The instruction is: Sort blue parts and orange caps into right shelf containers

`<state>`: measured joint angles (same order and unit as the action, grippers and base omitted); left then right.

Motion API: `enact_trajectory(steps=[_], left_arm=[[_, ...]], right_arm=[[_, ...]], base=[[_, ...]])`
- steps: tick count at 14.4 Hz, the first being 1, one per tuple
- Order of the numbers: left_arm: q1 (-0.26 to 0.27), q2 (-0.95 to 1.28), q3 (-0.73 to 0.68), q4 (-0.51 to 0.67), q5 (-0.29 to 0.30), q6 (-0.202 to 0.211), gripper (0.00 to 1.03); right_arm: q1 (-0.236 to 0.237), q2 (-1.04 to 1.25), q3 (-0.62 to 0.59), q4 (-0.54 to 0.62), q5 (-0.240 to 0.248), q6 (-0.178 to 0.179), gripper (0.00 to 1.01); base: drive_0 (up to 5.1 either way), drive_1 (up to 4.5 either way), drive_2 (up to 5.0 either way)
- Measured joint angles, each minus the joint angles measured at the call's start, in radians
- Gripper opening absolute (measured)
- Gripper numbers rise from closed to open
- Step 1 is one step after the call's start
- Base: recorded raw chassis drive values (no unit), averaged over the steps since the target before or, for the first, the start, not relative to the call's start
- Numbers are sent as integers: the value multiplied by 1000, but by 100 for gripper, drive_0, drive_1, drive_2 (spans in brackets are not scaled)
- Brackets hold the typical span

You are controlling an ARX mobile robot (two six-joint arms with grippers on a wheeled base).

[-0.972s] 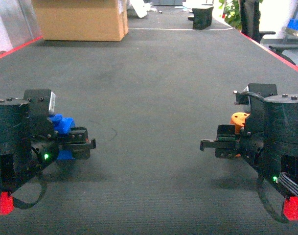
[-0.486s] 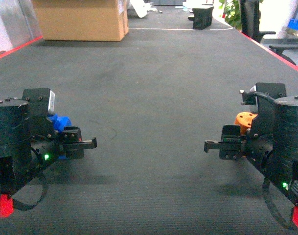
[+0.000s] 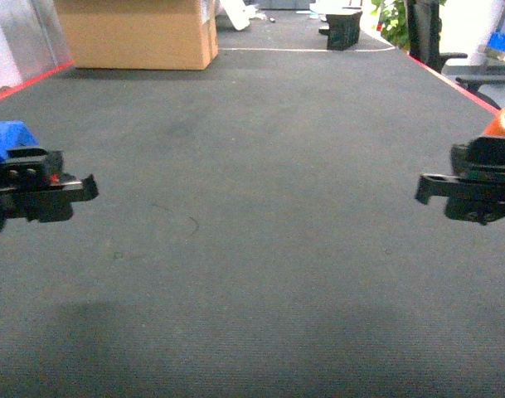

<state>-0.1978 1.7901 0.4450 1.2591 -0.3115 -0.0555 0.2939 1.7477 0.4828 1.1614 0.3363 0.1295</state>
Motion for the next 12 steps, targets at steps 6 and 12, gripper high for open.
enact_trajectory(steps=[6, 12], left_arm=[[-104, -581, -292, -130, -211, 99, 43], [-153, -784, -309, -187, -271, 82, 43]], right_arm=[[-40, -768, -405, -230, 146, -14, 46], [71, -1166, -414, -421, 271, -135, 46]], base=[[0, 0, 0], [0, 0, 0]])
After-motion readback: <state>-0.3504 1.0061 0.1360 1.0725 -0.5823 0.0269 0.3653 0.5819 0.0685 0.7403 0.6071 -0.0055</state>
